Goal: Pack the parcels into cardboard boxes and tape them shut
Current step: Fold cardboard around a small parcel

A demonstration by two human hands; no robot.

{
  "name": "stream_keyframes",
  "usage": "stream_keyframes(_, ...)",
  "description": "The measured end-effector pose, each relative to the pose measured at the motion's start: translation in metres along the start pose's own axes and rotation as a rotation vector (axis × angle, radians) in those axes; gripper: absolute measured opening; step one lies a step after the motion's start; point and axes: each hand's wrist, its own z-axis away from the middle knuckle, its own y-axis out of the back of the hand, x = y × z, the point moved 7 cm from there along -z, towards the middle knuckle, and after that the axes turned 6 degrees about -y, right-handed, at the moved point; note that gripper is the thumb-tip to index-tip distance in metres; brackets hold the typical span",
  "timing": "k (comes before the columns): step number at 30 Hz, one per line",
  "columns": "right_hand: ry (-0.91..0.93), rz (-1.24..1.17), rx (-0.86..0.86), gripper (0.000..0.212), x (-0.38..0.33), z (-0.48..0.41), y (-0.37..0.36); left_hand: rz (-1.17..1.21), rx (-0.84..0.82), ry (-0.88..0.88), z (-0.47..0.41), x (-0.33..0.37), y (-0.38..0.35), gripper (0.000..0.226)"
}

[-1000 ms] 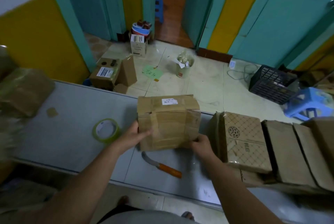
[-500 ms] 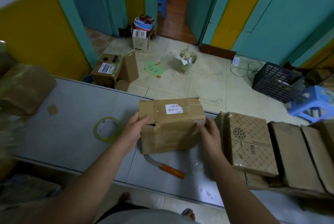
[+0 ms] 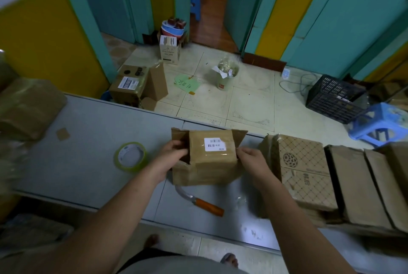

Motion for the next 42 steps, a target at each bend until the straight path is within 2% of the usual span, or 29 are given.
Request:
stream_keyframes(3, -0.046, 0.054, -0.075, 0.021, 0.002, -0.004, 0.006, -0.018, 0.026, -0.004, 0.001, -0.001, 0.003, 0.042)
stream_keyframes(4, -0.051, 0.058, -0.066, 0.026, 0.003, -0.006, 0.009, -0.024, 0.038, -0.002, 0.002, -0.001, 0.004, 0.046)
stream_keyframes(7, -0.002, 0.027, 0.080, 0.078, 0.004, -0.006, 0.016, -0.124, 0.128, -0.032, 0.000, -0.004, 0.016, 0.110)
stream_keyframes(8, 0.040, 0.027, 0.108, 0.088, 0.002, -0.004, 0.017, -0.141, 0.134, -0.061, 0.000, -0.005, 0.018, 0.125)
stream_keyframes(9, 0.079, 0.027, 0.116, 0.091, 0.000, -0.002, 0.016, -0.148, 0.128, -0.108, -0.001, -0.004, 0.019, 0.127)
stream_keyframes(10, 0.109, 0.029, 0.115, 0.089, -0.002, -0.001, 0.014, -0.134, 0.110, -0.153, -0.001, -0.004, 0.019, 0.119)
stream_keyframes(12, 0.138, -0.011, 0.106, 0.075, -0.002, 0.001, 0.010, -0.098, 0.069, -0.212, 0.000, -0.004, 0.014, 0.085)
stream_keyframes(14, 0.133, -0.079, 0.106, 0.058, 0.001, 0.002, 0.006, -0.057, 0.042, -0.200, 0.002, -0.006, 0.009, 0.059)
stream_keyframes(15, 0.118, -0.103, 0.111, 0.053, 0.004, 0.003, 0.005, -0.025, 0.031, -0.169, 0.003, -0.008, 0.006, 0.054)
stream_keyframes(17, 0.063, -0.157, 0.105, 0.059, 0.012, 0.003, 0.004, 0.043, -0.008, -0.072, 0.006, -0.017, 0.000, 0.052)
stream_keyframes(19, -0.043, -0.206, 0.050, 0.073, 0.024, 0.004, 0.000, 0.102, -0.036, 0.020, 0.010, -0.028, -0.005, 0.049)
stream_keyframes(22, -0.228, -0.194, -0.095, 0.114, 0.048, 0.002, -0.011, 0.136, -0.050, 0.082, 0.007, -0.044, -0.006, 0.054)
stream_keyframes(24, -0.291, -0.178, -0.169, 0.130, 0.061, -0.005, -0.018, 0.128, -0.074, 0.061, 0.004, -0.044, -0.006, 0.055)
stream_keyframes(28, -0.257, -0.094, -0.179, 0.128, 0.070, -0.030, -0.018, 0.181, -0.084, 0.084, 0.002, -0.044, -0.007, 0.097)
stream_keyframes(30, -0.251, -0.093, -0.168, 0.127, 0.061, -0.026, -0.018, 0.180, -0.067, 0.073, 0.001, -0.044, -0.008, 0.104)
stream_keyframes(34, -0.178, -0.186, -0.132, 0.139, 0.046, -0.017, -0.018, 0.226, -0.066, 0.078, 0.000, -0.039, -0.008, 0.083)
stream_keyframes(37, -0.147, -0.205, -0.117, 0.134, 0.036, -0.012, -0.023, 0.270, -0.068, 0.088, -0.003, -0.039, -0.005, 0.066)
stream_keyframes(42, -0.129, -0.216, -0.120, 0.142, 0.030, -0.007, -0.024, 0.337, -0.087, 0.078, -0.005, -0.041, -0.008, 0.064)
